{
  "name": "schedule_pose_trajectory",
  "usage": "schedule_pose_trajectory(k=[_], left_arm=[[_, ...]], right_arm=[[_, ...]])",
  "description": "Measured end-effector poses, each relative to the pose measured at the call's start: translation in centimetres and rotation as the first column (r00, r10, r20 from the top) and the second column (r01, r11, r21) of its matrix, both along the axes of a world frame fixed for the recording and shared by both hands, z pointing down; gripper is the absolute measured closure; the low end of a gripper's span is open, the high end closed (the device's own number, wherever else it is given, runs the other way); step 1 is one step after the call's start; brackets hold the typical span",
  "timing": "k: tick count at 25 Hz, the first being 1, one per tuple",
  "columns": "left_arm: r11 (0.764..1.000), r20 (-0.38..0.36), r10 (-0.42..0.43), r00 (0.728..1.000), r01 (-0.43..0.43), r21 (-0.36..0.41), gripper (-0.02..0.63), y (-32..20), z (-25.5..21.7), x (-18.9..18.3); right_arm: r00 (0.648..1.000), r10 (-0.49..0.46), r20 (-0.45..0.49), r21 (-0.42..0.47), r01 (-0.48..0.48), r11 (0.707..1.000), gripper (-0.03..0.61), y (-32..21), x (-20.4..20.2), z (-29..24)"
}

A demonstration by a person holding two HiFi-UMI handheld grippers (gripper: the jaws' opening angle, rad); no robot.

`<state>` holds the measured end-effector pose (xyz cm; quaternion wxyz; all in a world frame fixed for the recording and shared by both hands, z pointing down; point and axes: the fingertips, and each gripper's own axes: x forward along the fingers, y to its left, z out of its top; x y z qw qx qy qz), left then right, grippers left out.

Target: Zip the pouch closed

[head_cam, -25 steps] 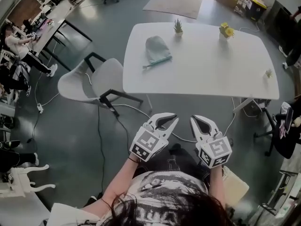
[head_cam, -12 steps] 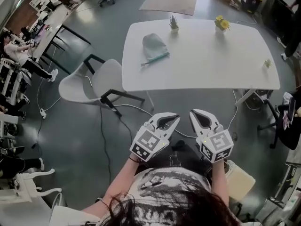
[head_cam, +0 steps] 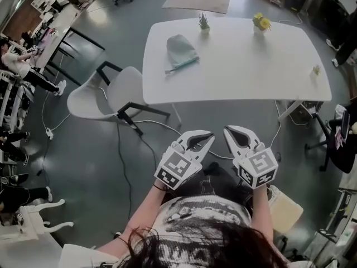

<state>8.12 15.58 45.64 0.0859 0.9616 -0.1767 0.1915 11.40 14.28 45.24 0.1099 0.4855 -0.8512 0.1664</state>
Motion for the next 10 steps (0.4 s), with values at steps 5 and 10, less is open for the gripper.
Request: schedule_pose_trajectory(k=[5,10], left_arm=[[1.0,-0.005,0.008,1.0,-0.008,0.002,0.598,0.08,-0.06,0.14],[1.0,-0.003,0.017,1.0,-0.017,0.006,0.598,-0.19,-0.01,0.31]], right_arm=[[1.0,0.002,-0.004,-0.005,-0.002,1.0,0.589,-0.03,0.13,-0.04],[1.0,0.011,-0.005,-0.007,-0.011,1.0,0.589,-0.44,0.58,-0.08]])
